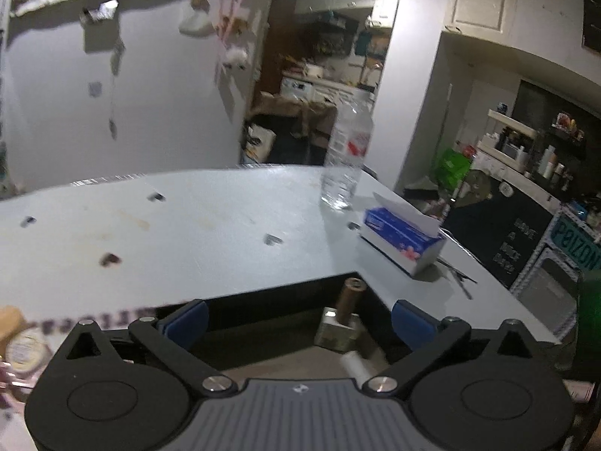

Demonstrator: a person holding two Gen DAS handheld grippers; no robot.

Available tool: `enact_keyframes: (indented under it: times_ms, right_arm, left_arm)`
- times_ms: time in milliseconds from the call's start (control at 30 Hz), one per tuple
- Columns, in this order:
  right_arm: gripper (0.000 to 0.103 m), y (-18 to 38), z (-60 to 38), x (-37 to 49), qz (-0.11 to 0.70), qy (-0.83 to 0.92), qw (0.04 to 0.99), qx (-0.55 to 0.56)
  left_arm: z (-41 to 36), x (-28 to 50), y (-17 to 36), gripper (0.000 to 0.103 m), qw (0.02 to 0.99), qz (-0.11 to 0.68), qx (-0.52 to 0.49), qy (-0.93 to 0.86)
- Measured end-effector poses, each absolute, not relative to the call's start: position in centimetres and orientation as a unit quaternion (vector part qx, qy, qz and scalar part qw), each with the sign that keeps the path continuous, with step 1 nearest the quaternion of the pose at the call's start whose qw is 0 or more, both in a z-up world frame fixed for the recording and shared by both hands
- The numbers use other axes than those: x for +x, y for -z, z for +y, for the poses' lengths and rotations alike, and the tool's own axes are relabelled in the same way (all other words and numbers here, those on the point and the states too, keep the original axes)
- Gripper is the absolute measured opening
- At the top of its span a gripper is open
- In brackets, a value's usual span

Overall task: Organize rigid objects
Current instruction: 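Move the left gripper back and grasp the white cube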

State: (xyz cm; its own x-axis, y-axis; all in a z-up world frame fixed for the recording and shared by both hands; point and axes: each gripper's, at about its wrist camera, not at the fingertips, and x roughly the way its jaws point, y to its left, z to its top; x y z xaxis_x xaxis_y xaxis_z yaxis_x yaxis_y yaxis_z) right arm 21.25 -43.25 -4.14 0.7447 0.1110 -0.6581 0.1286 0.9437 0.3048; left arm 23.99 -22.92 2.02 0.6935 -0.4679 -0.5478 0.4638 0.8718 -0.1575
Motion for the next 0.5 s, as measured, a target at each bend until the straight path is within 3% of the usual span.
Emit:
enact_keyframes:
  times_ms: [500]
  right_arm:
    - [0.009, 4.1, -43.1, 20.9, 0.354, 0.006, 0.92, 0.168]
  left_arm:
    - [-11.8, 21.3, -0.7, 0.103, 0.958, 0.267, -0.006, 0.104]
